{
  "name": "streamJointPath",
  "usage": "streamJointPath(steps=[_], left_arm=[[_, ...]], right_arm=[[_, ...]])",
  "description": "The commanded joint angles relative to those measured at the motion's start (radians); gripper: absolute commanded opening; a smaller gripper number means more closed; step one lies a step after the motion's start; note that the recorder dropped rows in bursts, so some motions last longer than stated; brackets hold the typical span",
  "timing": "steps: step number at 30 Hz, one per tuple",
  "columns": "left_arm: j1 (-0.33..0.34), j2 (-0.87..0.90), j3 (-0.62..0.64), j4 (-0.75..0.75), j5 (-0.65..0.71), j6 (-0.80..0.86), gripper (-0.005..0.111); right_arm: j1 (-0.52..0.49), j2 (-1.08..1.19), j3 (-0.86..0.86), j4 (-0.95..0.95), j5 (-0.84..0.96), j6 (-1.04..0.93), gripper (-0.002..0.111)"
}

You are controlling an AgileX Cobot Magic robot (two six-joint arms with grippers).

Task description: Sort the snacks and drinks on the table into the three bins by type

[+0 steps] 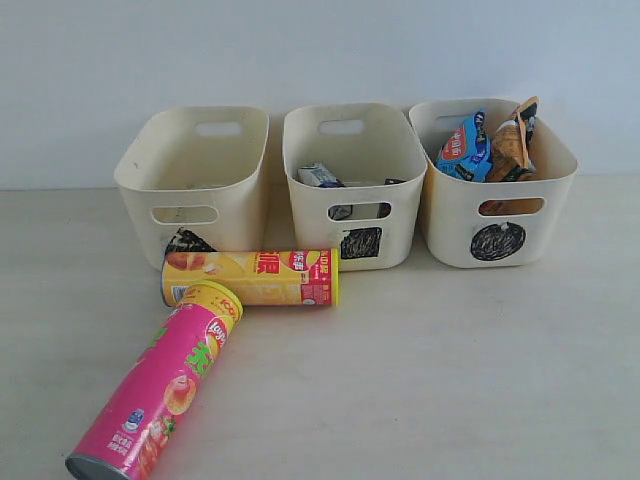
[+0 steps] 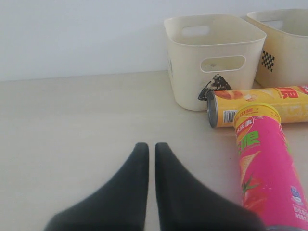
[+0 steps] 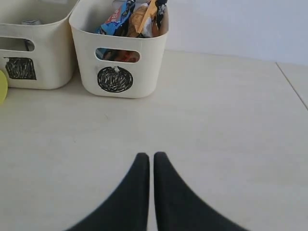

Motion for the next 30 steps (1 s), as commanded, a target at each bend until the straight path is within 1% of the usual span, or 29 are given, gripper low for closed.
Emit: streamJointPath(steps=[1,8,11,21,23,26,30], left_arm=[[0.003,-0.004,0.004,-0.004,-0.005,-0.013,0.004],[0.003,-0.004,0.004,-0.004,-0.007,-0.013,0.004],[0.003,-0.004,0.004,-0.004,-0.007,-0.013,0.004],[0.003,-0.004,0.004,-0.004,-0.007,-0.013,0.004],[0.003,-0.004,0.004,-0.004,-0.007,-0.013,0.004],[0.003,-0.004,0.004,-0.004,-0.007,-0.013,0.004],[0.003,-0.004,0.004,-0.004,-0.002,-0.013,0.004]], right_arm=[[0.002,-0.041,0.01,0.013,-0.013,-0.005,0.0],[0.002,-0.2,0.102,0.019,-0.017,0.007,0.0],[0.002,-0.271,0.138,0.019,-0.034,0.042,0.0],[0.002,-0.279,0.181,-0.026,-0.039,0.145,0.0],[0.002,-0.279,0.186,-0.026,-0.039,0.136,0.0],[0.002,-0.279,0.259,-0.03,-0.105,0.136,0.0],[0.002,-0.279,0.259,-0.028,-0.103,0.145,0.0]])
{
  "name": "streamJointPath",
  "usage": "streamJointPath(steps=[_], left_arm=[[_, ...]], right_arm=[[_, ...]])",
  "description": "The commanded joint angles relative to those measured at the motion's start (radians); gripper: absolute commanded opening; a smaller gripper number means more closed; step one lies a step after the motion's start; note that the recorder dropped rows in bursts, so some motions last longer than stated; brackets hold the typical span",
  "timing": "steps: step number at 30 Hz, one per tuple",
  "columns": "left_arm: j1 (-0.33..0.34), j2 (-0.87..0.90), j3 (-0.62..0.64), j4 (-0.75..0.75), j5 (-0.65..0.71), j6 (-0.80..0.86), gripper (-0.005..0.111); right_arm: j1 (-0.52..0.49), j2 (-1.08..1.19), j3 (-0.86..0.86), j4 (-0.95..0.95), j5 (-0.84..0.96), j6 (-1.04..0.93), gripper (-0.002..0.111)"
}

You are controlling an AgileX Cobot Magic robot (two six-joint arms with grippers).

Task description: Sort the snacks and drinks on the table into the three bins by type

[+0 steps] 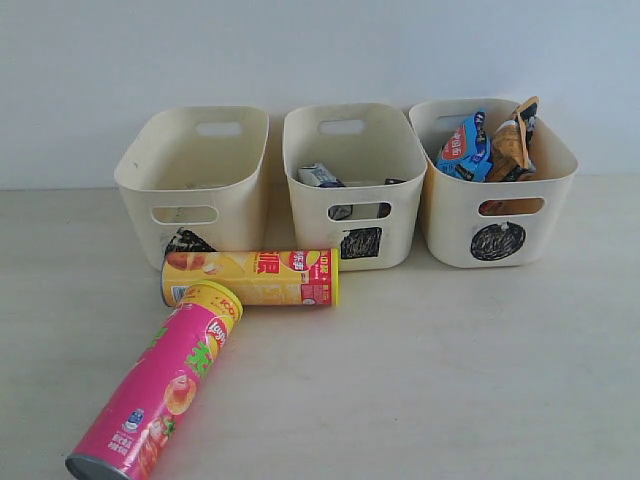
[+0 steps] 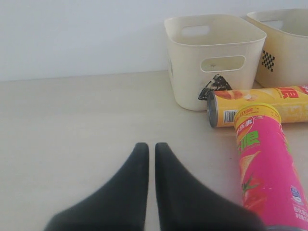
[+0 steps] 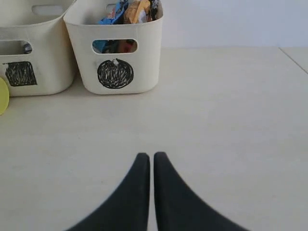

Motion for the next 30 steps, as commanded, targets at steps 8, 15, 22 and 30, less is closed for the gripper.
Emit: streamJointPath(steps=[8,15,22,30], left_arm=[[0.003,-0.004,0.004,-0.004,-0.002,-0.013,0.004],[0.003,-0.004,0.004,-0.004,-0.002,-0.013,0.004],[0.003,-0.004,0.004,0.017,-0.131,0.014,0.004],[0.003,-0.004,0.004,-0.058,-0.56,-0.134,0.004]], right_arm=[[0.002,-0.005,0.004,-0.007,-0.023,0.007,0.0],[0.002,-0.005,0.004,-0.007,-0.023,0.007,0.0],[0.002,-0.005,0.004,-0.007,-0.023,0.007,0.0],[0.002,-0.005,0.004,-0.007,-0.023,0.007,0.0]])
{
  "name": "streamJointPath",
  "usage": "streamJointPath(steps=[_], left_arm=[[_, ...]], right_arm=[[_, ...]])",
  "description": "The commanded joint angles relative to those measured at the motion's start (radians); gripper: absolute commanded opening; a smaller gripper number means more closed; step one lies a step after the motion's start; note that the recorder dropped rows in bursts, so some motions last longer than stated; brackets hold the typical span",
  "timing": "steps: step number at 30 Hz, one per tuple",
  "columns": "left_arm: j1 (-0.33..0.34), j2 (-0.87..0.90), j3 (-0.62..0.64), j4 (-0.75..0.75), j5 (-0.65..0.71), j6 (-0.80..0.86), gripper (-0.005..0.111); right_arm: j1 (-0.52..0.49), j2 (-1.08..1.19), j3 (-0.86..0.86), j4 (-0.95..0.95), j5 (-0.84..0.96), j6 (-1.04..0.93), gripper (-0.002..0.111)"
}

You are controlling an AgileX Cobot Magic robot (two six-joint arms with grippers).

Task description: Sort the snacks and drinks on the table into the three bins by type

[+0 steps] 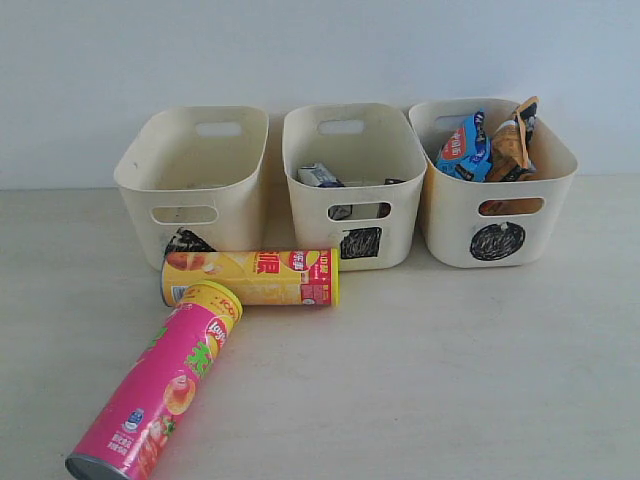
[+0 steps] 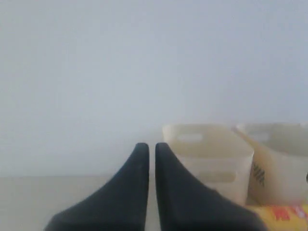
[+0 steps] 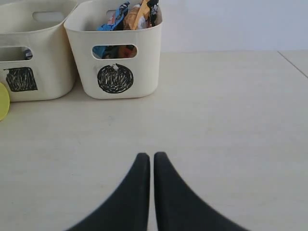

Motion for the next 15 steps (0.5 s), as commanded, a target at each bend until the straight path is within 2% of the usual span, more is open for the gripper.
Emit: streamJointPath(steps=[1,4,7,12,15], left_arm=[[0.003,-0.003,0.004,-0.017,-0.242,-0.147,0.004],[0.003,0.034,-0.03,-0.037,-0.373,-0.217,0.004],[0.003,0.135,-0.125,-0.095,-0.354,-0.164,0.004],[0.003,0.361,-0.291,-0.082,-0.193,-0.139,0.004],[0.003,0.49,-0.396,-0.045,-0.05,-0.106,0.004]], right_arm=[[0.002,-0.005,0.005,-0.007,-0.009,0.0,0.0],[0.002,-0.005,0.005,-0.007,-0.009,0.0,0.0],[0.002,-0.005,0.005,-0.007,-0.009,0.0,0.0],[0.002,-0.005,0.005,-0.007,-0.008,0.0,0.0],[0.002,-0.005,0.005,-0.007,-0.006,0.0,0.0]])
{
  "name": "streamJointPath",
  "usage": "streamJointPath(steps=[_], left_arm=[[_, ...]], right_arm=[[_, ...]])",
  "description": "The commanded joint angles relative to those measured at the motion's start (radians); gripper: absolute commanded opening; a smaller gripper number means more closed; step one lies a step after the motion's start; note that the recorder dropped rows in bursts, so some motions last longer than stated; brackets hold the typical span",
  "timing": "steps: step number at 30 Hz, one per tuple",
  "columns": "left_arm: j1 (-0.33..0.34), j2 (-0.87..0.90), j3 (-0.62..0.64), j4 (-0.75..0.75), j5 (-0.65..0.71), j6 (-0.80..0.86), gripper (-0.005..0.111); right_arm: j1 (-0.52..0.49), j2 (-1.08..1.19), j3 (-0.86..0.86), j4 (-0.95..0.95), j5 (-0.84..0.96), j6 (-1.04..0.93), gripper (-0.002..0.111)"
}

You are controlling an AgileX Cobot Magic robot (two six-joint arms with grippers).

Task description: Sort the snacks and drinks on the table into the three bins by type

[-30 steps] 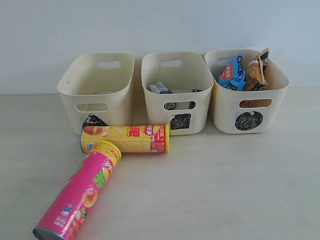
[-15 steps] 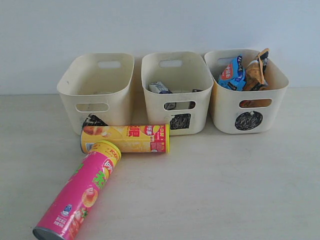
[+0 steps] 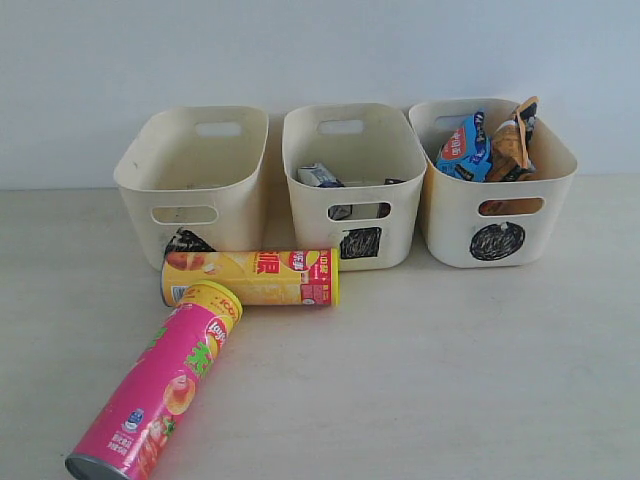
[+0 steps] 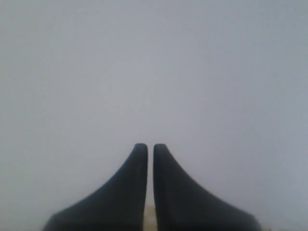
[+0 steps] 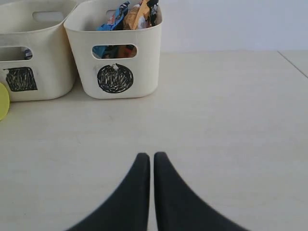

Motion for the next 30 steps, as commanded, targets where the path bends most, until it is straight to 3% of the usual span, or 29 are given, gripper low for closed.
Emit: streamJointPath(steps=[1,9,14,25,30], left_arm=[[0.003,0.199,-0.143,0.044,0.227,0.073,0.004],[0.0,0.434,-0.359,0.046,0.594,0.286,0.004],[-0.043,0.569,-0.486,0.046,0.808,0.354,0.004],[-0.261,0.791,-0.565,0.088,0.98,0.385,0.004],[-0.33,0.883,-0.597,0.057,1.046,0.381,0.004]], right_arm=[[0.002,-0.005,0.005,-0.007,-0.006,0.0,0.0],[0.002,-0.005,0.005,-0.007,-0.006,0.0,0.0],[0.002,-0.005,0.005,-0.007,-0.006,0.0,0.0],[0.002,-0.005,0.005,-0.007,-0.008,0.0,0.0],[0.002,-0.005,0.005,-0.007,-0.008,0.0,0.0]])
